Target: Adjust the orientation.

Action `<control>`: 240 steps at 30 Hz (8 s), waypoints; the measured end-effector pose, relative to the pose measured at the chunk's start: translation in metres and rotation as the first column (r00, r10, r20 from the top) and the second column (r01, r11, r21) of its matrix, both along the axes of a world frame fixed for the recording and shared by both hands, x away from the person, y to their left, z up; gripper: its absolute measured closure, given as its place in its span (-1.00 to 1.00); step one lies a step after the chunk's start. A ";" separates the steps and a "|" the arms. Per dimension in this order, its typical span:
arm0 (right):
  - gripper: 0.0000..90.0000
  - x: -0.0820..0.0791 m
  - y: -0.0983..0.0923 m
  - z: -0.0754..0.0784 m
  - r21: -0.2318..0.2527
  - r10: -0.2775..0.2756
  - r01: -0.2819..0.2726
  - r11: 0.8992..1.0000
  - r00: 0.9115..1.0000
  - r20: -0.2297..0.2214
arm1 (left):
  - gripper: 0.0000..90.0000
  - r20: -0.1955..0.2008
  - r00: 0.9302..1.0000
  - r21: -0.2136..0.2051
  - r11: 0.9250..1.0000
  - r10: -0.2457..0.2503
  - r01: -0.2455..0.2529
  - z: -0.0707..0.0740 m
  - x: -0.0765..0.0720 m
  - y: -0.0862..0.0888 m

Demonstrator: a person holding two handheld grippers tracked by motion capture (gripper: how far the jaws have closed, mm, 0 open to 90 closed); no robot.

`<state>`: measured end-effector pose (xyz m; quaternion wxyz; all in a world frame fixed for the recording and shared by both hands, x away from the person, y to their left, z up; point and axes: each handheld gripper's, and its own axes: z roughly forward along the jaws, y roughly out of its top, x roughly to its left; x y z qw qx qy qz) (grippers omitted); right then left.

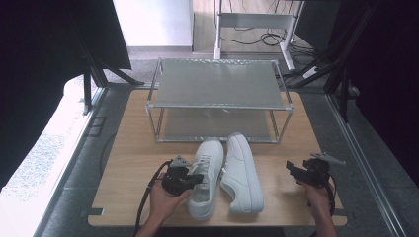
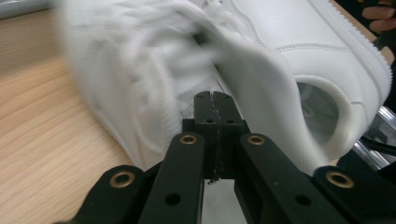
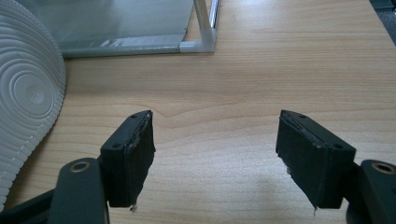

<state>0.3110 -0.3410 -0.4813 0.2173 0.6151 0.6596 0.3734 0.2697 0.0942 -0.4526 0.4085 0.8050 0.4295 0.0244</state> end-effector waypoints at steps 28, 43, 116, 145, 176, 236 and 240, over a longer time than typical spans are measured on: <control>-0.36 0.001 -0.004 0.001 -0.009 -0.002 0.002 1.000 1.000 -0.002 | 0.63 0.111 0.991 -0.119 0.991 0.074 -0.061 0.037 -0.006 0.051; -0.36 0.002 0.000 0.000 -0.011 0.004 -0.004 1.000 1.000 -0.001 | 0.17 0.147 0.976 -0.086 0.985 0.164 -0.152 0.034 -0.001 0.069; -0.23 -0.006 0.012 0.026 0.011 0.052 -0.054 0.998 0.994 0.099 | -0.20 0.209 0.969 -0.035 0.991 0.134 -0.130 0.021 0.008 0.072; 0.79 -0.042 0.091 0.075 -0.045 0.466 -0.467 0.883 0.864 0.192 | -0.25 0.192 0.960 -0.117 0.976 0.203 -0.183 0.026 0.009 0.096; 1.00 -0.074 0.188 0.032 -0.285 0.699 -0.682 0.674 0.713 -0.053 | -0.21 0.131 0.958 -0.148 0.961 0.255 -0.235 0.020 0.012 0.110; 1.00 -0.106 0.117 0.023 -0.261 0.546 -0.527 0.809 0.837 0.001 | -0.20 0.081 0.955 -0.170 0.948 0.287 -0.270 0.018 0.014 0.116; 1.00 -0.108 0.106 0.023 -0.254 0.534 -0.518 0.817 0.845 -0.008 | -0.19 0.080 0.956 -0.167 0.950 0.282 -0.266 0.018 0.014 0.115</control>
